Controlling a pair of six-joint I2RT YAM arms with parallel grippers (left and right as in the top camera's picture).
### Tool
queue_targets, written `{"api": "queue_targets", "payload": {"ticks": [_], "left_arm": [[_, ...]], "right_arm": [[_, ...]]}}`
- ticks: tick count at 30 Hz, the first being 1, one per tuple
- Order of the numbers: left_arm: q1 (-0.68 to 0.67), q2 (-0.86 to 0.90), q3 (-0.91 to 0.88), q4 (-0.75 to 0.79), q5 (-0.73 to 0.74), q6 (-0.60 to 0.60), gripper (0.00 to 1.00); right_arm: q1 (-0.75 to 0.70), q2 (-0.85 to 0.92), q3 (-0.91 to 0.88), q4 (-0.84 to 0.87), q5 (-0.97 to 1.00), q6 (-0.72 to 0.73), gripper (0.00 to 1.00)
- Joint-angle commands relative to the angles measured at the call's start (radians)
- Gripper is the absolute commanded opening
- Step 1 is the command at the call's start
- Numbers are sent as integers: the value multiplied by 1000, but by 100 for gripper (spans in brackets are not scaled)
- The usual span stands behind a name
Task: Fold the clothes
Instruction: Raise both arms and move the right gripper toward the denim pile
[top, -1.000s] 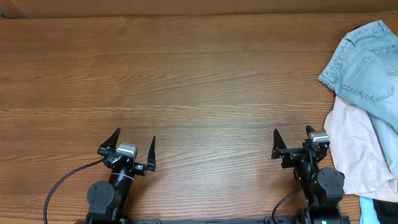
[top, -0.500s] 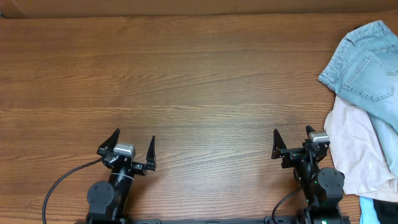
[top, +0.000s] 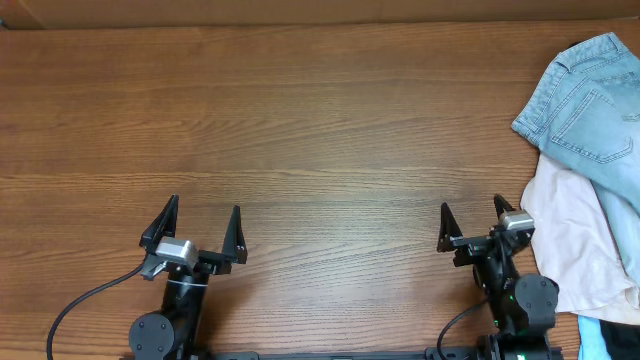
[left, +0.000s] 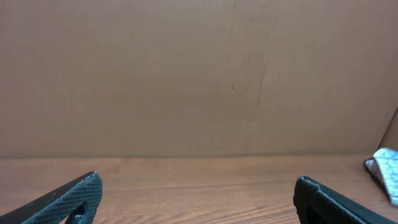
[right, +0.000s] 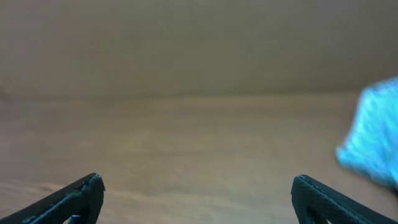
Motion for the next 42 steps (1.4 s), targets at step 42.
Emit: {"api": "queue_targets", "payload": {"ticks": [42], "left_arm": [[4, 1748, 1413, -616, 454, -67, 100]], "right_arm": [[-88, 1448, 1621, -974, 243, -23, 100]]}}
